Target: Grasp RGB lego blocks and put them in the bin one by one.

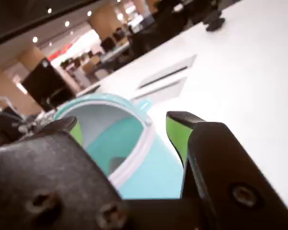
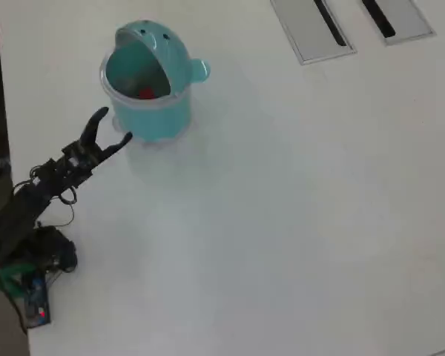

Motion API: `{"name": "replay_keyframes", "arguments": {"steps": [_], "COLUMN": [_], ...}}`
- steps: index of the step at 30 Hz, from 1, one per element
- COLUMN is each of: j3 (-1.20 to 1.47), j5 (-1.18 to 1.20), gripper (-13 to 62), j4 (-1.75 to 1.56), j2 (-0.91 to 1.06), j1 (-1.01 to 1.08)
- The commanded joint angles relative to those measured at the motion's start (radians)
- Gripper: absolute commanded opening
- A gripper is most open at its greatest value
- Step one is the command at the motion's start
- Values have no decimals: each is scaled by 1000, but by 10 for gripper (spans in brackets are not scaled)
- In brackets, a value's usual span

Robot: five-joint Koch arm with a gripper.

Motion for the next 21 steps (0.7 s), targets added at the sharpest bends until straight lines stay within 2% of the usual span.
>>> {"name": "replay_keyframes", "arguments": {"steps": [1,21], "j3": [-49,-55], "j5": [83,703], "gripper": [328,333], "j4": [-60,-92], "j2": [71,74], "j1": [35,224]}}
